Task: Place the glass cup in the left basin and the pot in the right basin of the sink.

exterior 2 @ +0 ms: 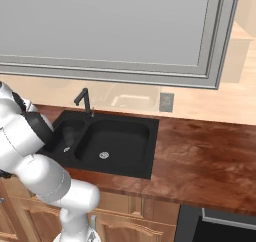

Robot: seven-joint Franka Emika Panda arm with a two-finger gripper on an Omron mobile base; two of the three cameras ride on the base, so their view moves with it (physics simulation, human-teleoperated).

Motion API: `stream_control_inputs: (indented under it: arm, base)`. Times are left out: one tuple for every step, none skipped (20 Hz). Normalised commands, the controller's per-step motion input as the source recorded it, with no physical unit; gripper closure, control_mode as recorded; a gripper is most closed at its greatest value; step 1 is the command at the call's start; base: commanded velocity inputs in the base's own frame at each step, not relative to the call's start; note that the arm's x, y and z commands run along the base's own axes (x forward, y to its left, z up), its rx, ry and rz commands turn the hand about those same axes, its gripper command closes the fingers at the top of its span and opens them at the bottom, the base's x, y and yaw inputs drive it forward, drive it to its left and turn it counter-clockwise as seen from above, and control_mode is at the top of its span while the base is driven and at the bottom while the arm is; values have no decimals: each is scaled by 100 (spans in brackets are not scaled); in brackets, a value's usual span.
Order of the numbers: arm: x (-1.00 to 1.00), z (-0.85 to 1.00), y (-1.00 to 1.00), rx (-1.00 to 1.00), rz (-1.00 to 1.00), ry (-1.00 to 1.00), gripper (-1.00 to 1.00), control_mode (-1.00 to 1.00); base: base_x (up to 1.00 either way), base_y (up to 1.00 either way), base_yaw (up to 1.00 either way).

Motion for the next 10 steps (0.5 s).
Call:
stream_control_inputs:
  arm:
    - [-16, 0, 35, 3, 0, -1, -100, -100]
    - [-19, 0, 34, 3, 0, -1, -100, -100]
    - [-21, 0, 33, 2, 0, -1, -100, -100]
    - [-21, 0, 29, 3, 0, -2, -100, -100]
    - [-23, 0, 26, 4, 0, -2, -100, -100]
    - [-20, 0, 25, 5, 0, -1, -100, -100]
    - [-17, 0, 24, 6, 0, -1, -100, -100]
    - [-17, 0, 24, 8, 0, 0, -100, -100]
    - [-14, 0, 22, 9, 0, 0, -100, -100]
    - [-9, 0, 22, 8, 0, 0, -100, -100]
  base:
    - [0, 0, 0]
    - [0, 0, 0]
    - [0, 0, 0]
    - [0, 0, 0]
    - [0, 0, 0]
    - [0, 0, 0]
    - [0, 0, 0]
    - [0, 0, 0]
    - [0, 0, 0]
    - [0, 0, 0]
